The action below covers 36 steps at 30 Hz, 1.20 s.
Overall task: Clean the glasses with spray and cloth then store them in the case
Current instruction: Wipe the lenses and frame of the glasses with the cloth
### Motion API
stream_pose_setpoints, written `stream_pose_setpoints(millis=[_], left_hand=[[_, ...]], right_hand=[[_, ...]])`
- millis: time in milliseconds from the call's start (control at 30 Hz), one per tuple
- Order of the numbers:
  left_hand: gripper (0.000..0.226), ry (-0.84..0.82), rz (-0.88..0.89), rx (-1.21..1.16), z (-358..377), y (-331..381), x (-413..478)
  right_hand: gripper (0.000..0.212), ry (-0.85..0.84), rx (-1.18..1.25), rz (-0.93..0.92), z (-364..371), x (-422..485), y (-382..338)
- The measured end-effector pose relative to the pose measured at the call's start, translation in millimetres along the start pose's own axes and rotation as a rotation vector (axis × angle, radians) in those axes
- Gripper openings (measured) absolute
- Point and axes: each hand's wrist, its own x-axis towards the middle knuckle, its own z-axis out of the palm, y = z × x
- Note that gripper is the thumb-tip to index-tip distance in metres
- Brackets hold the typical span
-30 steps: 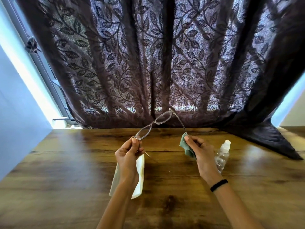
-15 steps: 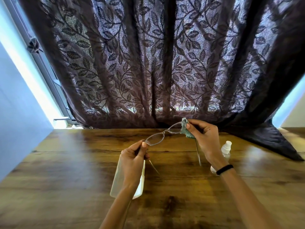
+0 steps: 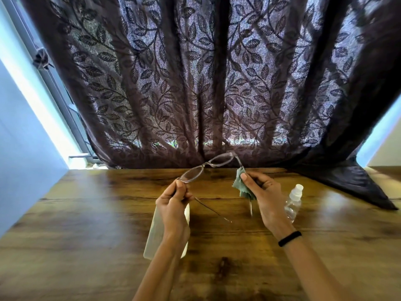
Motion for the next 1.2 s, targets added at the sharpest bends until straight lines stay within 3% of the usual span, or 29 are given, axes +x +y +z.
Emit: stream_pose_setpoints(millis=[133, 433, 667, 767, 867, 967, 1200], left_hand=[[0.015, 0.059, 0.025, -0.049, 1, 3, 9], [0.014, 0.099, 0.039, 0.014, 1, 5, 15], [0.02, 0.207, -0.014, 0.135, -4, -2, 15], [0.009, 0.198, -0.068, 0.145, 0, 0, 13], [0.015, 0.178, -0.137, 0.183, 5, -1, 10], [0.01, 0.135, -0.227, 0.219, 12, -8, 4], [0.012, 0.087, -0.405, 0.177, 21, -12, -3]], right_hand=[[0.022, 0.042, 0.002, 0.079, -3, -10, 11], [0.005, 0.03, -0.25, 0.061, -15, -21, 24], [0.008, 0.081, -0.863, -0.249, -20, -22, 12], [0.014, 0.19, -0.844, -0.463, -8, -24, -2], [0.018, 0.118, -0.778, -0.581, 13, -19, -11], [0.019, -0.03, -0.728, -0.499, 36, -12, -7], [0.012, -0.202, -0.474, -0.063, 61, -10, 21]])
